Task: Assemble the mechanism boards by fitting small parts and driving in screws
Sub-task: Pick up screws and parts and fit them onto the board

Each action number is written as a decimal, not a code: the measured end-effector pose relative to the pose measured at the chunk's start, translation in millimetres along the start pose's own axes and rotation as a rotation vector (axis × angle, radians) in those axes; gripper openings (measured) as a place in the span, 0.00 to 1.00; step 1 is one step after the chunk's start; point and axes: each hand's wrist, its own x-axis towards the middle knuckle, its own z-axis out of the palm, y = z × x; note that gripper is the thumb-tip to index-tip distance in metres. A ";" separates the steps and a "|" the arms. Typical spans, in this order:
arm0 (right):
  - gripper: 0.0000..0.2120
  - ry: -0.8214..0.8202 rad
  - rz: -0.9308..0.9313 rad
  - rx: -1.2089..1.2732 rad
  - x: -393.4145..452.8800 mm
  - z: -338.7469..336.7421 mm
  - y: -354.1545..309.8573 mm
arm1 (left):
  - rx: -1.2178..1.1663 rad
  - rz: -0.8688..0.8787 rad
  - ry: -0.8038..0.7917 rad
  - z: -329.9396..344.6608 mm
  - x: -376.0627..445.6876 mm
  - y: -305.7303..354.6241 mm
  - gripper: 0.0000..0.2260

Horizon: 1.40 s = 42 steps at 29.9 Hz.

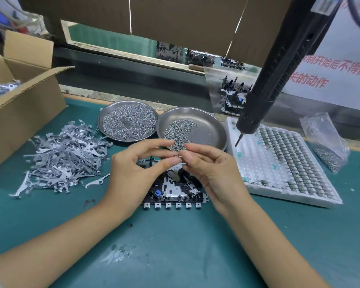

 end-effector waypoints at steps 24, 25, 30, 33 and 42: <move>0.06 0.031 -0.185 -0.164 -5.2 1.9 0.5 | -0.050 0.004 -0.020 -0.2 0.1 -0.9 0.12; 0.07 0.033 -0.205 -0.188 -5.4 1.9 0.5 | -0.051 -0.001 -0.019 -0.3 0.0 -0.7 0.12; 0.10 0.043 -0.298 -0.248 -5.6 2.9 1.8 | -0.060 -0.002 -0.020 0.2 -0.1 0.2 0.12; 0.11 0.049 -0.327 -0.250 -5.6 4.2 3.5 | -0.064 0.000 -0.020 0.5 0.4 0.3 0.12; 0.08 -0.018 -0.374 -0.385 -7.5 -0.1 4.6 | -0.005 0.037 -0.033 1.0 -0.8 0.2 0.12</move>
